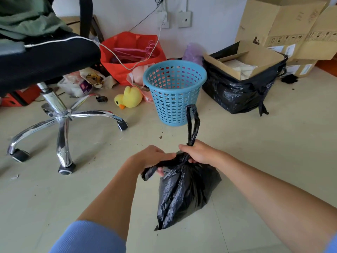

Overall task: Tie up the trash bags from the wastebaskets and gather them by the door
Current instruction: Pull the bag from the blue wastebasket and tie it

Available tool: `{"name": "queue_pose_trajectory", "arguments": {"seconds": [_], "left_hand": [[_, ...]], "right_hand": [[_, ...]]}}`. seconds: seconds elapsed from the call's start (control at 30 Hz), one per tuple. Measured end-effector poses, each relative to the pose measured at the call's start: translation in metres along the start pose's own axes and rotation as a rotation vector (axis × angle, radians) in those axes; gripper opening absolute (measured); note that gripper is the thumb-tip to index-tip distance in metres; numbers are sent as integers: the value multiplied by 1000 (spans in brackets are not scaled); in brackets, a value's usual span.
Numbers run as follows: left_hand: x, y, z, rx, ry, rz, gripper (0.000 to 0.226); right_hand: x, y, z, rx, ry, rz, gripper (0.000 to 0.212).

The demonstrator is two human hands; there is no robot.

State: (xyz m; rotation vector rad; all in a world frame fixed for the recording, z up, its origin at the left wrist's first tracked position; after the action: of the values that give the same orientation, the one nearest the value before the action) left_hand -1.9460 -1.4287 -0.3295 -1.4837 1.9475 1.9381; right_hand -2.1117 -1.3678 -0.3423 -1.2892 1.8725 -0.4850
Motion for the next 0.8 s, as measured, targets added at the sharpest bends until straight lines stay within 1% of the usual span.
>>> {"name": "queue_pose_trajectory", "arguments": {"seconds": [0.03, 0.1, 0.17, 0.2, 0.27, 0.33, 0.37, 0.4, 0.47, 0.5, 0.53, 0.6, 0.67, 0.8], "left_hand": [[1, 1, -2, -108, -3, 3, 47], [7, 6, -14, -454, 63, 42, 30], [9, 11, -25, -782, 139, 80, 22], [9, 11, -28, -919, 163, 92, 21], [8, 9, -24, -1147, 159, 87, 28], [6, 5, -13, -1245, 112, 61, 37], [6, 3, -8, -1222, 89, 54, 39], [6, 3, -2, -1144, 59, 54, 41], [4, 7, 8, -855, -12, 61, 44], [3, 12, 14, -701, -44, 77, 40], [3, 16, 17, -573, -55, 111, 32], [5, 20, 19, -381, 10, 167, 13], [8, 18, 18, -283, 87, 178, 13], [12, 9, 19, -249, 120, 143, 20]], "right_hand": [[-1, 4, -3, 6, 16, 36, 31], [-3, 14, -7, 55, 24, 140, 32], [-7, 21, -8, 160, 0, 214, 30], [-7, 23, -6, 240, -26, 232, 29], [-7, 25, -5, 426, -83, 256, 25], [-7, 25, -6, 580, -131, 267, 21], [-7, 24, -6, 641, -158, 261, 21], [-7, 23, -7, 695, -187, 248, 22], [-7, 20, -8, 780, -240, 222, 28], [-7, 19, -8, 806, -256, 213, 31], [-7, 18, -9, 821, -264, 207, 33], [-8, 17, -12, 837, -266, 195, 34], [-9, 17, -14, 838, -284, 180, 31], [-15, 13, -14, 791, -366, 129, 20]]}}
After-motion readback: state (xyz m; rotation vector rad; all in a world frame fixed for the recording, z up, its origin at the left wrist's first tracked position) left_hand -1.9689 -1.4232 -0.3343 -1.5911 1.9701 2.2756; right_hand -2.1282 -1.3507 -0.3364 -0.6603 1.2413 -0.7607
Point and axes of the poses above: each hand's wrist, its own x-axis towards the middle knuckle, its own z-axis out of the palm, y = z × x, the point moved 5 cm from there along x, towards the middle knuckle, and after that the axes turned 12 degrees about -x, right-handed, at the moved point
